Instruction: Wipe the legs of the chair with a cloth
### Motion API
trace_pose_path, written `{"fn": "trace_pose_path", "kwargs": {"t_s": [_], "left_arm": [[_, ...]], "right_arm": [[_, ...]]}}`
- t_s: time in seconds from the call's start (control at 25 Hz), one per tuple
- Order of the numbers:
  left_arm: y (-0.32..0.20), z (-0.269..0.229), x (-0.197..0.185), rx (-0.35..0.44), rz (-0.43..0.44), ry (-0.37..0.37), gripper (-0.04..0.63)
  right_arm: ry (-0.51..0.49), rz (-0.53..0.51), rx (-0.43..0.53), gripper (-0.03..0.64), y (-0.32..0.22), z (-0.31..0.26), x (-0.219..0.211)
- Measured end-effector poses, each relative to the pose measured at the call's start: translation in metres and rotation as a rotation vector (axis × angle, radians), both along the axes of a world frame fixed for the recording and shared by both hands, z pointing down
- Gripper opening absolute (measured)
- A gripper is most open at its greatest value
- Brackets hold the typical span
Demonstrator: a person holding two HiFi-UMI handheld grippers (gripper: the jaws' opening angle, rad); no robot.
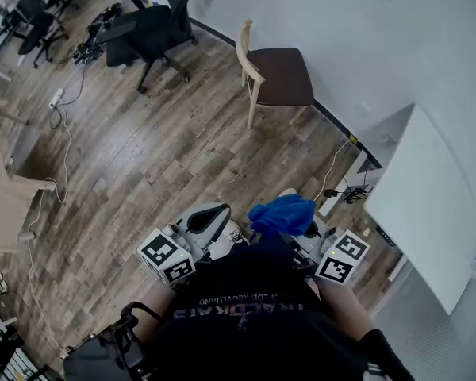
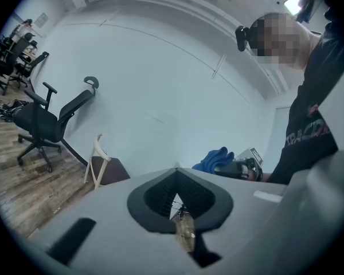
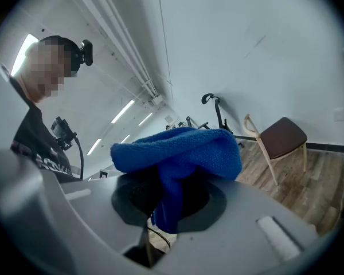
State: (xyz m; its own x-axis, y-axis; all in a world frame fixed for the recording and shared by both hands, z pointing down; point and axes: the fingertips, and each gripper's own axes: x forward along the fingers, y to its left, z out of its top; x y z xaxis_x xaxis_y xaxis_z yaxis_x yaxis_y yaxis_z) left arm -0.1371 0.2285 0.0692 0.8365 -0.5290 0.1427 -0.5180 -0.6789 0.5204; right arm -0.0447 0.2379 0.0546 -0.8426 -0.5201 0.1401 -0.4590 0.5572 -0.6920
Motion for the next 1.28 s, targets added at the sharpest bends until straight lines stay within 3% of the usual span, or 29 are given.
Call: {"fn": "trace_pose_path", "kwargs": {"t_s": [0.56,0.84,1.28], "left_arm": [[-0.009,0.009,0.027,-0.034,-0.015,-0.001,-0.003],[-0.050,0.013,0.059,-0.058,-0.075,0.006,-0.003],[-0.142,0.010,0.135,-0.072,-0.094,-0.014,-0.003]], "right_arm": [[0.007,-0.001,-0.026,0.064,-0.020,0.007,0.032],[0.020,-0.061,-0.018,0.064,-0.064,0.004,0.059],[0.012,-0.081,-0.028,0.064,-0.164,0.007,0.130]]}}
